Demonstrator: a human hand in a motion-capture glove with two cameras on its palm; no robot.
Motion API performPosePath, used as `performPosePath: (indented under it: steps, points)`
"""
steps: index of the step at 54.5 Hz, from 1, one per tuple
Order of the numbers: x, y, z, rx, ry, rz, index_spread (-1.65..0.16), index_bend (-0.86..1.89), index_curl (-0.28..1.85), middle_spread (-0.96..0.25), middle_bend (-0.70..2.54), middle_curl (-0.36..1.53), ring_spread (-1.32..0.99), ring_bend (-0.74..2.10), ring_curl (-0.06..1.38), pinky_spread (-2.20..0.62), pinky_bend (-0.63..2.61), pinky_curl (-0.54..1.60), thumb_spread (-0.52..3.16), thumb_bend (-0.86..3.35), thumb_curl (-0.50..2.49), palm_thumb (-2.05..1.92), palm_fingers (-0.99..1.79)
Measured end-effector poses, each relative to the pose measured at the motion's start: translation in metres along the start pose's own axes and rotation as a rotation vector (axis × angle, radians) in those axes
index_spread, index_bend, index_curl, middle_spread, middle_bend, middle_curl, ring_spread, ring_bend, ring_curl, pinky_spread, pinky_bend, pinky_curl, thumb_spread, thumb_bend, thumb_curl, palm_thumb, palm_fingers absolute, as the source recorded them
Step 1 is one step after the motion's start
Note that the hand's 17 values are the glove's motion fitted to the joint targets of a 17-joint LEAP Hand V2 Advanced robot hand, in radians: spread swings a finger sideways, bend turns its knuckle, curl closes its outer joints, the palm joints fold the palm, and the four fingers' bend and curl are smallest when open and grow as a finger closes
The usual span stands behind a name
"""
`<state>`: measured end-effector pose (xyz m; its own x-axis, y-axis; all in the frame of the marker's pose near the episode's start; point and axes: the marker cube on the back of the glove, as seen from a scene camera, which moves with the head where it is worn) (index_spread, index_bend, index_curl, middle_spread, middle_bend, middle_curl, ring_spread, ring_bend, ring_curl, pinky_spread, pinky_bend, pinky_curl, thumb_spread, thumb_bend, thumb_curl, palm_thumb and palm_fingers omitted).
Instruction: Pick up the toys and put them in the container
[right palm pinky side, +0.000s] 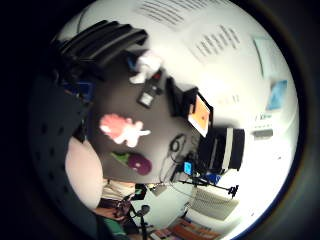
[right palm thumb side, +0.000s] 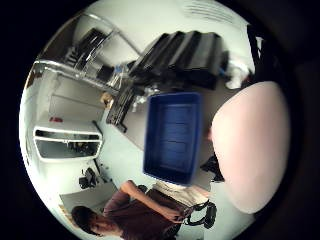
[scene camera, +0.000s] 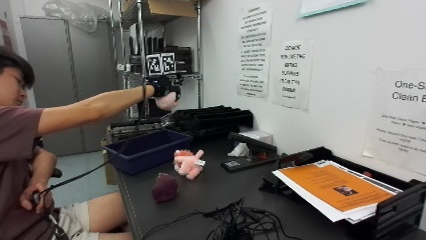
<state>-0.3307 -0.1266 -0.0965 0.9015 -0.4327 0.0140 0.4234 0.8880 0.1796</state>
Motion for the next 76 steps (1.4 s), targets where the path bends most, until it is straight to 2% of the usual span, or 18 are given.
performPosePath:
  steps: [5,10,17,24,29,33,37,38,39,40,44,55,64,76]
  points:
    - [-0.044,-0.019,0.020,-0.007,-0.052,-0.073,-0.48,0.79,1.05,-0.29,1.14,0.80,-0.45,1.33,0.79,-0.30,1.29,0.50,0.28,0.09,1.02,0.74,0.54]
    - [-0.057,-0.016,0.031,0.056,-0.171,-0.149,-0.49,0.76,1.09,-0.30,1.12,0.81,-0.45,1.32,0.79,-0.30,1.31,0.50,0.30,0.08,1.03,0.73,0.49]
    - [-0.085,-0.032,0.051,0.073,-0.192,-0.250,-0.50,0.70,1.12,-0.30,1.08,0.83,-0.44,1.33,0.79,-0.30,1.34,0.50,0.34,0.06,1.05,0.72,0.46]
    - [-0.088,-0.038,0.064,0.012,-0.195,-0.163,-0.49,0.57,1.13,-0.30,0.96,0.82,-0.43,1.33,0.78,-0.30,1.42,0.50,0.41,0.01,1.05,0.69,0.36]
    - [-0.093,-0.036,0.069,-0.051,-0.189,-0.188,-0.46,0.38,1.08,-0.29,0.80,0.77,-0.40,1.32,0.76,-0.30,1.47,0.50,0.55,0.00,1.04,0.66,0.20]
    - [-0.097,-0.034,0.070,-0.102,-0.190,-0.197,-0.44,0.29,1.04,-0.30,0.75,0.76,-0.38,1.31,0.73,-0.29,1.46,0.48,0.69,0.00,1.02,0.64,0.21]
    - [-0.097,-0.034,0.073,-0.181,-0.188,-0.155,-0.42,0.21,0.99,-0.31,0.84,0.78,-0.34,1.14,0.69,-0.25,1.37,0.45,0.84,-0.03,0.98,0.55,0.04]
    - [-0.097,-0.035,0.073,-0.193,-0.189,-0.142,-0.41,0.24,0.99,-0.26,0.51,0.67,-0.32,1.14,0.70,-0.23,1.44,0.48,0.90,-0.04,0.95,0.51,-0.18]
    - [-0.097,-0.035,0.073,-0.202,-0.186,-0.131,-0.41,0.24,0.97,-0.25,0.47,0.67,-0.31,1.13,0.69,-0.22,1.44,0.47,0.93,-0.03,0.94,0.50,-0.17]
    - [-0.096,-0.034,0.073,-0.212,-0.175,-0.120,-0.39,0.16,0.93,-0.22,0.42,0.65,-0.27,1.03,0.66,-0.18,1.45,0.46,0.97,-0.07,0.90,0.44,-0.32]
    - [-0.082,-0.024,0.069,-0.255,-0.085,-0.056,-0.33,0.03,0.80,-0.10,0.26,0.57,-0.15,0.77,0.58,-0.07,1.42,0.44,1.04,-0.13,0.77,0.19,-0.53]
    - [-0.059,-0.008,0.041,-0.186,-0.086,-0.065,-0.25,0.02,0.55,0.03,0.11,0.45,0.01,0.49,0.46,0.04,1.26,0.38,1.12,-0.06,0.57,-0.05,-0.40]
    - [-0.040,0.002,0.019,-0.240,0.026,-0.013,-0.22,0.06,0.42,0.06,0.09,0.37,0.05,0.40,0.42,0.06,1.16,0.34,1.14,-0.07,0.46,-0.08,-0.34]
    - [0.023,0.053,0.002,-0.245,0.054,0.075,-0.21,0.07,0.32,0.06,0.11,0.30,0.08,0.35,0.40,0.08,1.09,0.32,1.16,-0.06,0.37,-0.06,-0.27]
